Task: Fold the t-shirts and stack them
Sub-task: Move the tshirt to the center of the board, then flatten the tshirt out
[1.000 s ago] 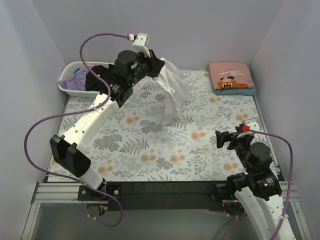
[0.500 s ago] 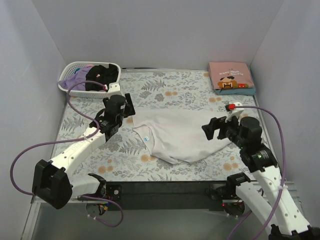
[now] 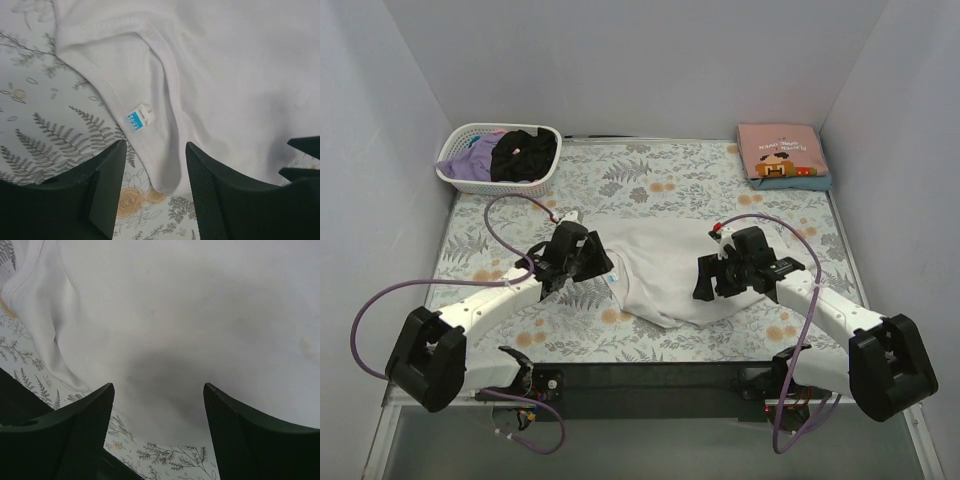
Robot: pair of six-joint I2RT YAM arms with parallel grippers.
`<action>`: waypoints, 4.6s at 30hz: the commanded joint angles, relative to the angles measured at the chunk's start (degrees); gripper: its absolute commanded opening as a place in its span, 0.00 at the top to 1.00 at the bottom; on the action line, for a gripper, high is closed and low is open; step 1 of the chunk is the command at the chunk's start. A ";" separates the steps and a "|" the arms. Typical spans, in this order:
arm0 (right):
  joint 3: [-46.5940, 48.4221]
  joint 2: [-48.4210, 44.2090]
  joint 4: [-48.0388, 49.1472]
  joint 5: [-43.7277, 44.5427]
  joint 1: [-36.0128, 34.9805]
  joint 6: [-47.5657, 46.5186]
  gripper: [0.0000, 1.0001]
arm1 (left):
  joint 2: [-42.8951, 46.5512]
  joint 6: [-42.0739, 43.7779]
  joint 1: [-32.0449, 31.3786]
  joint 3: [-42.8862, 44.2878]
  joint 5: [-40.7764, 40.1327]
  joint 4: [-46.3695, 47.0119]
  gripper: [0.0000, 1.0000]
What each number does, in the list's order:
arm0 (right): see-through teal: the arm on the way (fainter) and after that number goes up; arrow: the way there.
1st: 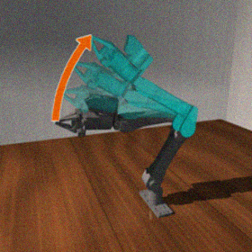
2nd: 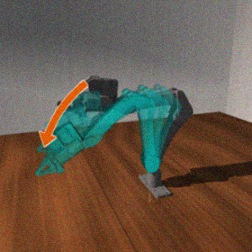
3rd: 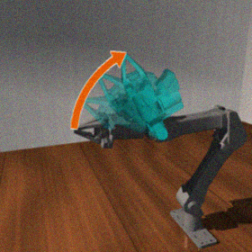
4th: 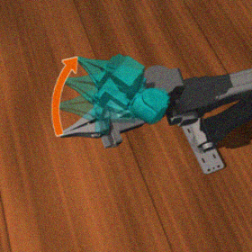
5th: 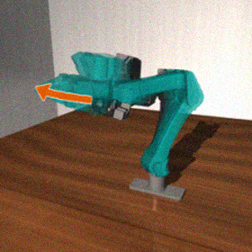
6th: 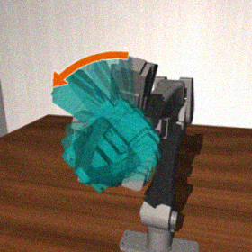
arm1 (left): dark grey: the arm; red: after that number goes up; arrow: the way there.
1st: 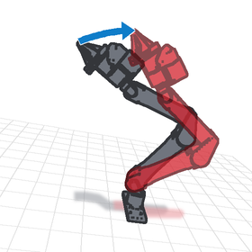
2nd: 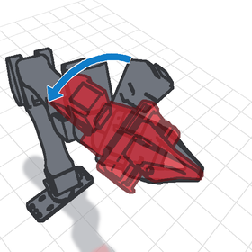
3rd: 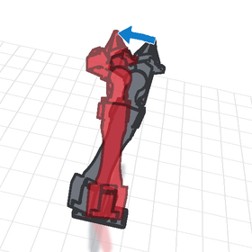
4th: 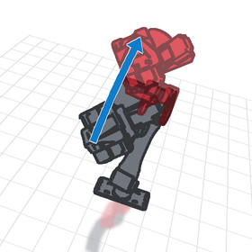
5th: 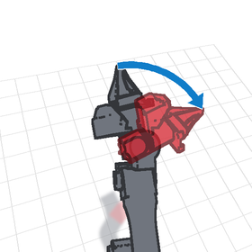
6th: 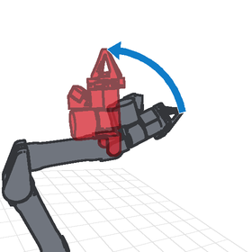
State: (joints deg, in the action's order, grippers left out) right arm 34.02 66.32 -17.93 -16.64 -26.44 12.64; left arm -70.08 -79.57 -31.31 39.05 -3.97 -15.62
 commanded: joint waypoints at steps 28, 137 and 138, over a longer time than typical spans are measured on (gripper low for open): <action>-2.29 9.35 11.69 5.22 -0.90 -0.51 0.25 | -14.20 -59.12 -31.62 4.28 -21.35 -14.79 0.57; 12.39 17.09 3.78 28.50 -29.29 -8.16 0.50 | 7.33 4.95 -2.53 2.44 -42.53 -9.78 0.39; 12.47 17.08 3.78 28.94 -29.29 -8.25 0.50 | 7.33 4.95 -2.53 2.52 -42.44 -9.78 0.39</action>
State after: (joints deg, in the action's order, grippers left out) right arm 43.88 85.21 -13.67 6.92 -55.40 4.64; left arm -64.34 -75.18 -33.95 41.52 -44.23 -26.46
